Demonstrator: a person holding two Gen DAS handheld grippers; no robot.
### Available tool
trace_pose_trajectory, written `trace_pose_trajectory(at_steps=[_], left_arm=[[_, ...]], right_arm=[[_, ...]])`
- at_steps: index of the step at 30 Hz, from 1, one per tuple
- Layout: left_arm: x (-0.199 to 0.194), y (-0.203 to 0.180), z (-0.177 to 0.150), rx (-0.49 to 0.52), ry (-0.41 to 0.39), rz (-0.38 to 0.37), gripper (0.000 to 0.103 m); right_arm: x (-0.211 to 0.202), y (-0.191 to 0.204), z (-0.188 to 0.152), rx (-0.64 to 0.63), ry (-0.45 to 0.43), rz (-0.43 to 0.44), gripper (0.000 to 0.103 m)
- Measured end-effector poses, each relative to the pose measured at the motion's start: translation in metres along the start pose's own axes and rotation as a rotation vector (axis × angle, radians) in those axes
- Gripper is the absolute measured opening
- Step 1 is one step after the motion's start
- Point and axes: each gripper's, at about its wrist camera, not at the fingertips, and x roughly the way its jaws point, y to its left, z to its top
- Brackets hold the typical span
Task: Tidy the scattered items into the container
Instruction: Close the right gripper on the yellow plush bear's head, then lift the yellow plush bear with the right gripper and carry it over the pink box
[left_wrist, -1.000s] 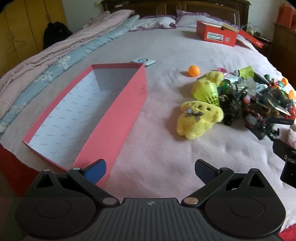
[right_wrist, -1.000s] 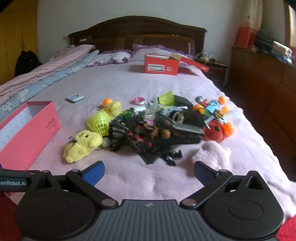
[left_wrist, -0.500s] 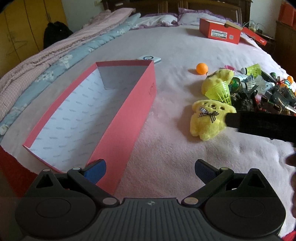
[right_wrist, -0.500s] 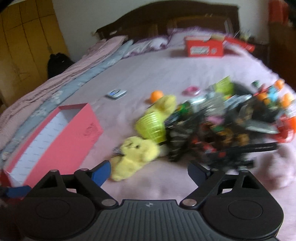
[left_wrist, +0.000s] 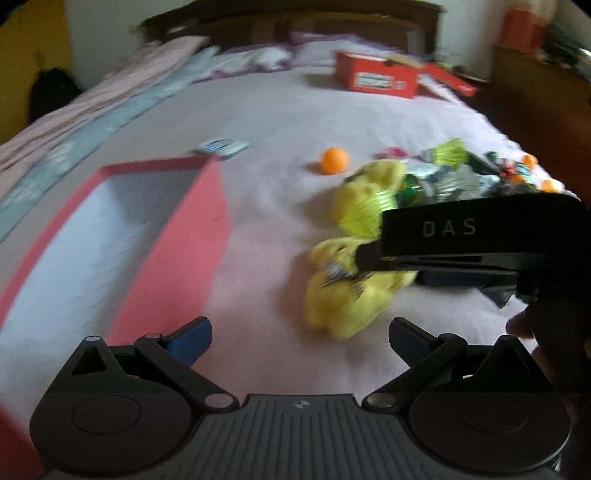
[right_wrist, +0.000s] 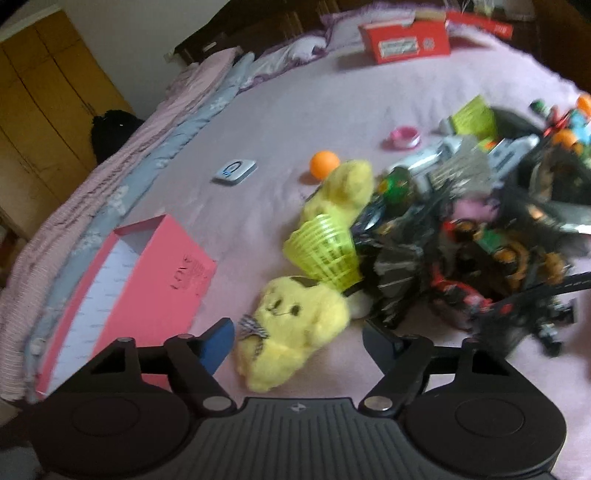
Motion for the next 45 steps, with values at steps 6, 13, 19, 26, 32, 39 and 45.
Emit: trace_pose_trajectory(at_steps=[6, 13, 19, 26, 32, 39, 45], left_arm=[[0.051, -0.015, -0.005, 0.109, 0.007, -0.026, 0.092], [0.076, -0.018, -0.007, 0.11, 0.028, -0.041, 0.09], [0.077, -0.021, -0.009, 0.088, 0.04, -0.084, 0.056], [0.055, -0.023, -0.019, 0.097, 0.023, -0.088, 0.046], [0.028, -0.03, -0.036, 0.101, 0.014, -0.081, 0.046], [-0.003, -0.026, -0.062, 0.082, 0.028, -0.053, 0.069], [-0.032, -0.016, -0.063, 0.068, 0.024, -0.01, 0.074]], right_arm=[[0.026, -0.023, 0.011, 0.154, 0.113, 0.092, 0.061], [0.061, -0.033, 0.013, 0.188, 0.131, 0.089, 0.059], [0.068, -0.034, 0.008, 0.174, 0.123, 0.138, 0.043], [0.047, -0.031, 0.0, 0.146, 0.075, 0.166, 0.037], [0.013, -0.035, -0.012, 0.176, 0.038, 0.212, 0.036], [-0.022, -0.045, -0.032, 0.225, 0.001, 0.263, 0.036], [-0.035, -0.036, -0.028, 0.192, -0.017, 0.249, 0.036]])
